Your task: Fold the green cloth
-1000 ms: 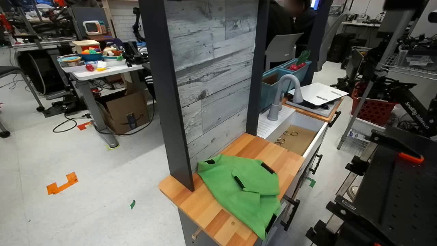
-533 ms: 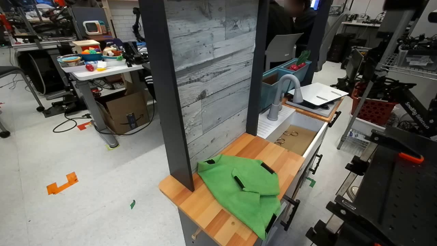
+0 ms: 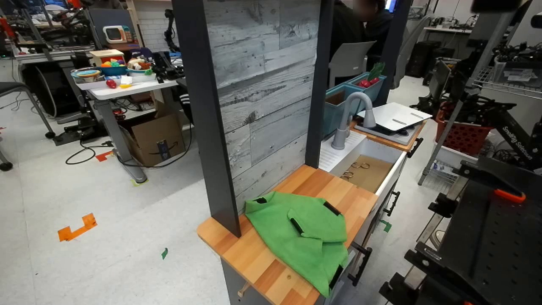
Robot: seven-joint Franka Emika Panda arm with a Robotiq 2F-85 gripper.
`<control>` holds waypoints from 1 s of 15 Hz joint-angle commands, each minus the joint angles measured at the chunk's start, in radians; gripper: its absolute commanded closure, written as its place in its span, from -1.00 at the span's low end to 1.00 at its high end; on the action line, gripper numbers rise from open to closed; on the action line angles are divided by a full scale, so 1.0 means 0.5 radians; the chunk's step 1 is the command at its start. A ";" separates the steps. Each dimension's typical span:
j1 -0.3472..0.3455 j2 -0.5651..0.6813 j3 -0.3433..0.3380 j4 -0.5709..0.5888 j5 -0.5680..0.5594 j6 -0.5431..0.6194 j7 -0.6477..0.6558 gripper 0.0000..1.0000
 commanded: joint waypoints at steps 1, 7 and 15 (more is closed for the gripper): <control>-0.022 0.037 -0.051 -0.051 -0.228 0.246 0.171 -1.00; -0.197 0.424 -0.216 -0.134 -0.584 0.605 0.574 -1.00; -0.115 1.007 -0.644 -0.025 -0.763 0.741 0.810 -1.00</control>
